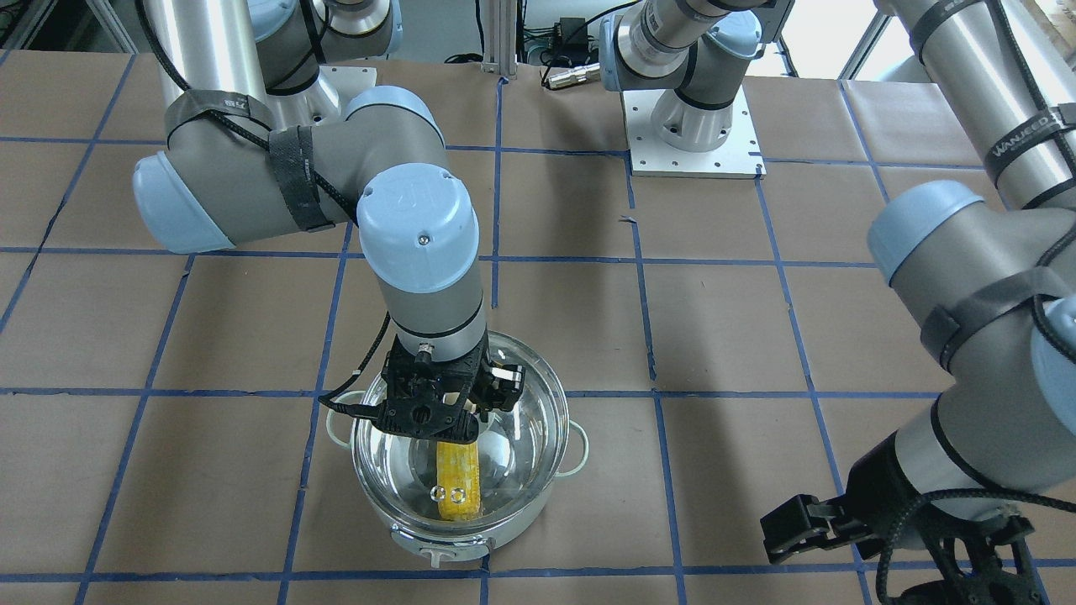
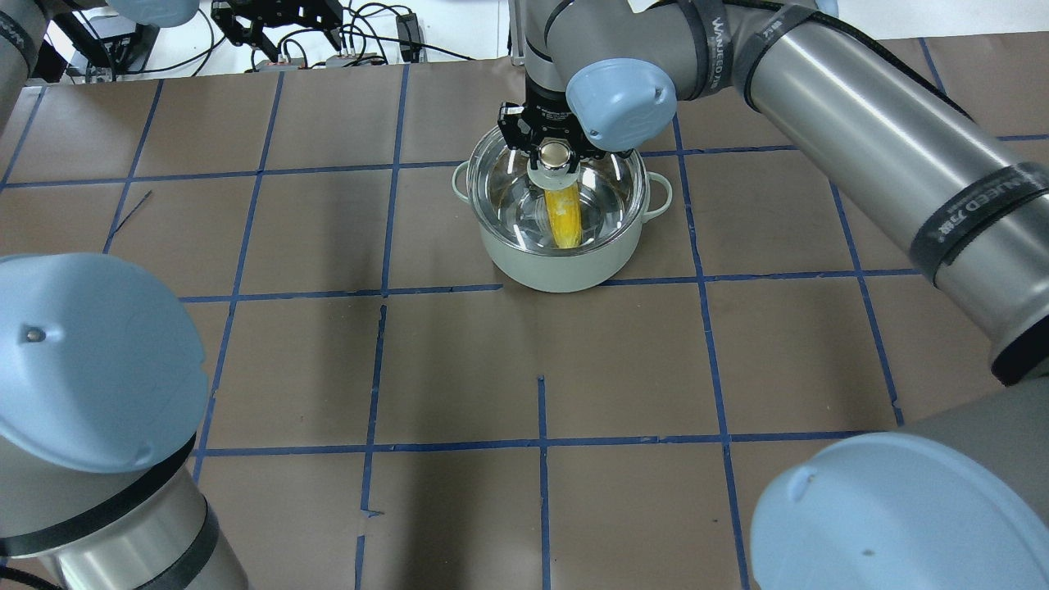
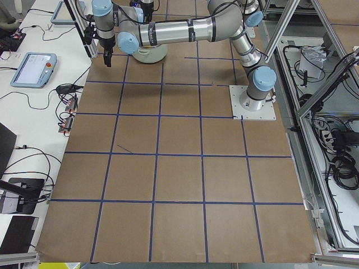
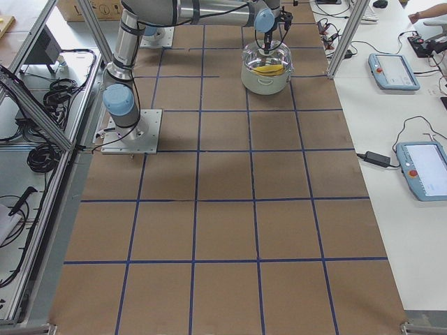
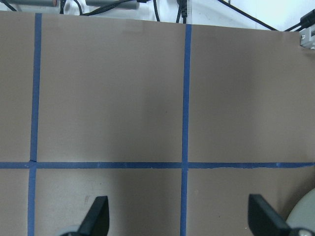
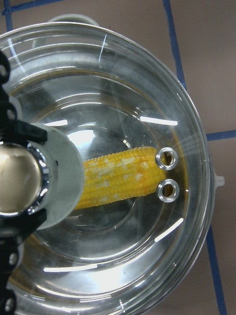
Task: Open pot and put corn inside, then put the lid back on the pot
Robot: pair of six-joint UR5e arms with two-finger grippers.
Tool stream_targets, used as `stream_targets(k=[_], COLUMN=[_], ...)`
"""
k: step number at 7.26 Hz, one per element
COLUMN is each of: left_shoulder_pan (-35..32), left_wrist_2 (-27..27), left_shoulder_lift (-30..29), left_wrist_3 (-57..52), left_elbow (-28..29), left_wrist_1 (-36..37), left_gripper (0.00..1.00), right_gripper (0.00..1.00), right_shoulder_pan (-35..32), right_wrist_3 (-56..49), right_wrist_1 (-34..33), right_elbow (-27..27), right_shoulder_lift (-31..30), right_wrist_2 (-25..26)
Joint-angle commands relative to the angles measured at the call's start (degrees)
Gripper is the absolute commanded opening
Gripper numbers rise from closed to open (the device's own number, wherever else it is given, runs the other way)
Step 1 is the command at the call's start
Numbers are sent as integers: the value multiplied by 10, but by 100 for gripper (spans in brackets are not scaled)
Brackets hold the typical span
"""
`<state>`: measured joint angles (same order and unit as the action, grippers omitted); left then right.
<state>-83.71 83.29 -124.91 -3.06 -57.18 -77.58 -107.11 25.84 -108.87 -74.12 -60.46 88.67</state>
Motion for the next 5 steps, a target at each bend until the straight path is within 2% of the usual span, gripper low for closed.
stream_targets(k=[1,2,3,4,5], left_shoulder_pan=[-3,-2,2,7,13], left_wrist_2=[22,26,29,32,33], left_shoulder_lift=[105,183,277,348,369], left_wrist_3=[5,6,8,2,2], left_elbow=[-53,-133,-244,-313,-341], left_wrist_1=[-37,-36,-15,15,11], left_gripper=[100,100,100,100,100], right_gripper=[8,8,8,8,8], right_shoulder_pan=[1,1,1,2,2], right_wrist_3=[0,0,-1,-1,-1], right_wrist_1=[0,1,0,-1,-1], right_elbow=[0,0,1,2,3], right_shoulder_lift=[2,2,2,2,2], right_wrist_2=[1,1,0,-1,-2])
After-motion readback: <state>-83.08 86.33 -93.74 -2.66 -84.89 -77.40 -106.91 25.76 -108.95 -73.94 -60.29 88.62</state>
